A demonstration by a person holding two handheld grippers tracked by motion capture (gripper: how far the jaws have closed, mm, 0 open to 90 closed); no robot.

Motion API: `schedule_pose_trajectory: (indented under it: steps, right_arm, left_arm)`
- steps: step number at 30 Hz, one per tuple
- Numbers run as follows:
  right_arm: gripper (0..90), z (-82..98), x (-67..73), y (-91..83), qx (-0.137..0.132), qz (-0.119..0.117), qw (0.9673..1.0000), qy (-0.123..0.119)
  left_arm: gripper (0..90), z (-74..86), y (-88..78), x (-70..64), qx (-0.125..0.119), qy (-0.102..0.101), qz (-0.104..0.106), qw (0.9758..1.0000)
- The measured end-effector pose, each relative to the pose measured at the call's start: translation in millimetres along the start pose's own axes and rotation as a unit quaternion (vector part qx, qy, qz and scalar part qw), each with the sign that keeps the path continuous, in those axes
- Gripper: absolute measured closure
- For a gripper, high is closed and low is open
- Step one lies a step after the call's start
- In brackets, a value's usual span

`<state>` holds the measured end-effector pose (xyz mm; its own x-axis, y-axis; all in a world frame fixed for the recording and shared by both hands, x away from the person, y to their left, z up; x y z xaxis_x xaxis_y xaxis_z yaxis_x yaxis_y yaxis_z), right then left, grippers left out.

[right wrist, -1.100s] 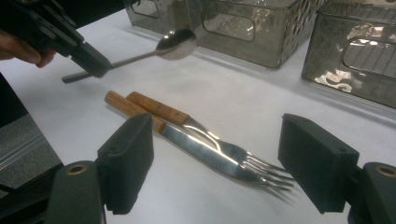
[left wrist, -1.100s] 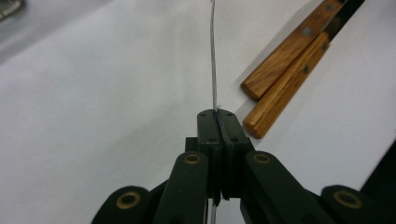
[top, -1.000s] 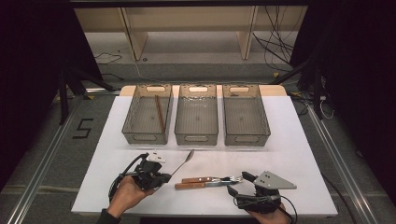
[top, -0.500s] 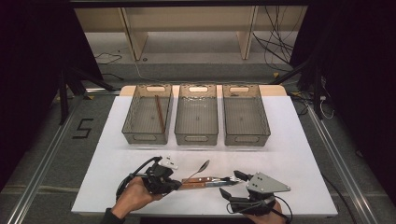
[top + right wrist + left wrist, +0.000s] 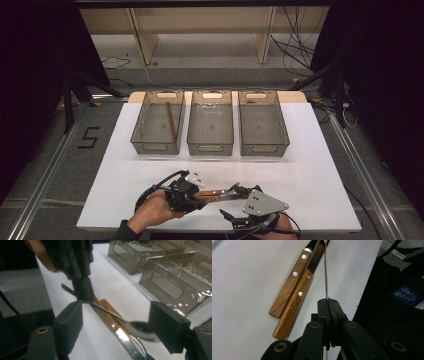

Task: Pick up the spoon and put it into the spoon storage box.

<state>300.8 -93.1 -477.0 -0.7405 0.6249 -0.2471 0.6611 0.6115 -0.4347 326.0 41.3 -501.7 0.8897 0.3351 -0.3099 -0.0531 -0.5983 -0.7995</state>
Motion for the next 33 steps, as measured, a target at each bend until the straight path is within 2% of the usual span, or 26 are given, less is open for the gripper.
schedule_pose_trajectory:
  steps: [2, 4, 5, 9, 13, 19, 21, 23, 29, 31, 33]
  right_arm:
    - [29.6, 0.1, 3.6, 3.6, 0.008, -0.001, 0.9996, -0.028]
    - [30.4, 0.0, 6.9, 6.4, 0.015, -0.008, 0.9988, -0.045]
    - [31.6, -0.2, 8.0, 8.5, 0.018, -0.011, 0.9978, -0.062]
    - [34.5, 1.2, 11.1, 13.6, 0.032, -0.013, 0.9946, -0.098]
    - [39.0, 4.9, 12.5, 17.0, 0.043, -0.003, 0.9906, -0.130]
    - [45.8, 11.9, 16.7, 20.2, 0.057, 0.010, 0.9803, -0.189]
    - [48.5, 13.6, 17.9, 21.2, 0.059, 0.008, 0.9788, -0.196]
    - [51.3, 15.4, 17.5, 21.5, 0.064, 0.007, 0.9752, -0.212]
    - [58.6, 18.5, 17.1, 22.6, 0.070, 0.004, 0.9683, -0.240]
    - [61.3, 19.2, 18.1, 23.4, 0.070, 0.004, 0.9688, -0.238]
    - [63.5, 20.3, 17.9, 23.6, 0.072, -0.001, 0.9669, -0.245]
  left_arm:
    - [88.9, -1.5, 0.2, -2.4, 0.005, 0.007, 0.004, 1.0000]
    - [88.9, -3.2, 0.7, -4.6, 0.012, 0.016, 0.006, 0.9998]
    - [88.9, -3.6, 0.6, -5.2, 0.016, 0.019, 0.006, 0.9997]
    - [88.8, -6.1, 0.4, -9.4, 0.024, 0.030, 0.009, 0.9992]
    - [88.7, -7.6, -1.0, -11.5, 0.031, 0.037, 0.007, 0.9988]
    - [88.6, -8.0, -0.5, -16.2, 0.041, 0.046, 0.011, 0.9980]
    - [88.6, -7.3, 0.0, -16.9, 0.046, 0.048, 0.011, 0.9977]
    - [88.6, -6.1, 0.3, -17.6, 0.055, 0.054, 0.014, 0.9970]
    - [88.9, -5.0, 2.3, -22.1, 0.060, 0.053, 0.020, 0.9965]
    - [89.1, -4.8, 2.0, -22.5, 0.063, 0.056, 0.020, 0.9962]
    - [89.1, -5.0, 2.0, -23.2, 0.061, 0.055, 0.021, 0.9964]
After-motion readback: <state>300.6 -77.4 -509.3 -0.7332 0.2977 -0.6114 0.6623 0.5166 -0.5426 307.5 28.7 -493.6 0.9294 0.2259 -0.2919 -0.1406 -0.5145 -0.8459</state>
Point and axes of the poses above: each handheld gripper's, and its own axes: y roughly forward along the jaws, z roughly out of its underside, x roughly to its left, the point moved 8 cm from there along y, roughly forward along the jaws, and after that the axes turned 10 degrees about z, right-handed, at the moved point
